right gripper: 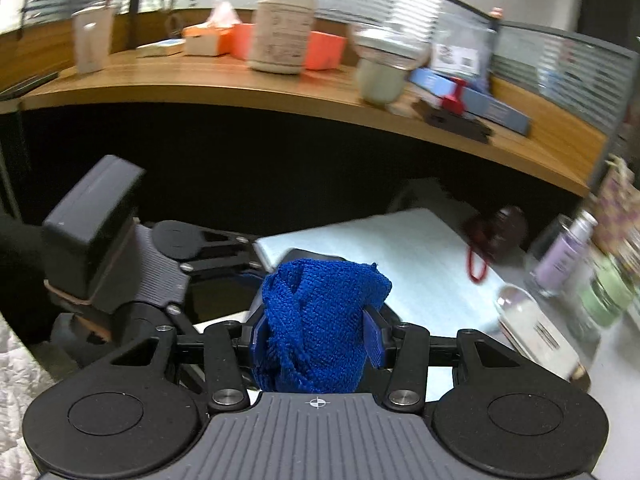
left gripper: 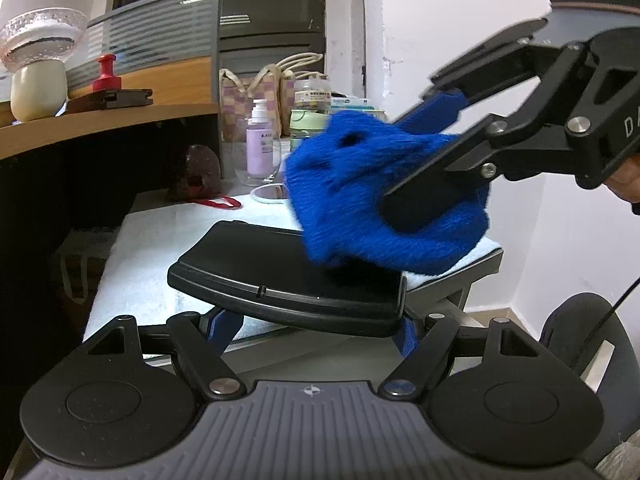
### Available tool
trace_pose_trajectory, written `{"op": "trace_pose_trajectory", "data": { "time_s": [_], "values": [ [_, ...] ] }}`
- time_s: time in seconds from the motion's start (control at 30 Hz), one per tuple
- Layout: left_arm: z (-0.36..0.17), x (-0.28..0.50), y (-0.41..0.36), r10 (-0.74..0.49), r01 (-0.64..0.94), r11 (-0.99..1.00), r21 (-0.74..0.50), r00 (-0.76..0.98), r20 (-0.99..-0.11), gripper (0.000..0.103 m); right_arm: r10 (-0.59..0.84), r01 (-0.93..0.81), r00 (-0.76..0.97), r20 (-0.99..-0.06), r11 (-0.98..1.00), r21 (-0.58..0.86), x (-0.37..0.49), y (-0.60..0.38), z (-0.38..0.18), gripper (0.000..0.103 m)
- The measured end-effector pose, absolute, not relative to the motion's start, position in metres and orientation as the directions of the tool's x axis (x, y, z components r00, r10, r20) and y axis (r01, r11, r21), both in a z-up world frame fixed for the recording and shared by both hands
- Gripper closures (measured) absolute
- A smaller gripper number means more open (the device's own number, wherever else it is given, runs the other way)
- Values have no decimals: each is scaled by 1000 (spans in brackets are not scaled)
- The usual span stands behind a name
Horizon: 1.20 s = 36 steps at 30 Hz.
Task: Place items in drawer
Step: 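Rub the blue cloth across the calculator's black back with the right tool while the left tool holds it, then wipe the calculator's back again with the right tool while the left tool holds it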
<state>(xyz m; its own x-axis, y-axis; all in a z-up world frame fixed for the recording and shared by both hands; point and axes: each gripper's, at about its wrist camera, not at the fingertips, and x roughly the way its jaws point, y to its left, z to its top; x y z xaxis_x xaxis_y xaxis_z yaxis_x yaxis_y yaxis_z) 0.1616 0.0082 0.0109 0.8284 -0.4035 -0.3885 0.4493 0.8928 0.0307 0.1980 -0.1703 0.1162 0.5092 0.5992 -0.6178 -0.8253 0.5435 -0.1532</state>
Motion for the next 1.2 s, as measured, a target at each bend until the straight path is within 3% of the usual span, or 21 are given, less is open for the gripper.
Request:
{"op": "trace_pose_trajectory", "data": {
  "time_s": [0.47, 0.67, 1.03, 1.2],
  "values": [
    [13, 162, 22, -390, 421, 907, -7, 834, -389, 21, 599, -843, 482, -639, 516, -152, 232, -126, 108, 52],
    [14, 166, 27, -387, 413, 911, 0, 854, -348, 21, 593, -815, 495, -635, 570, -103, 239, -141, 106, 52],
    [8, 180, 30, -411, 437, 900, -14, 835, -367, 15, 580, -752, 519, -628, 659, -12, 252, -170, 103, 52],
    [7, 182, 28, -448, 478, 878, -9, 816, -366, 23, 568, -727, 518, -640, 686, 21, 254, -183, 99, 52]
  ]
}}
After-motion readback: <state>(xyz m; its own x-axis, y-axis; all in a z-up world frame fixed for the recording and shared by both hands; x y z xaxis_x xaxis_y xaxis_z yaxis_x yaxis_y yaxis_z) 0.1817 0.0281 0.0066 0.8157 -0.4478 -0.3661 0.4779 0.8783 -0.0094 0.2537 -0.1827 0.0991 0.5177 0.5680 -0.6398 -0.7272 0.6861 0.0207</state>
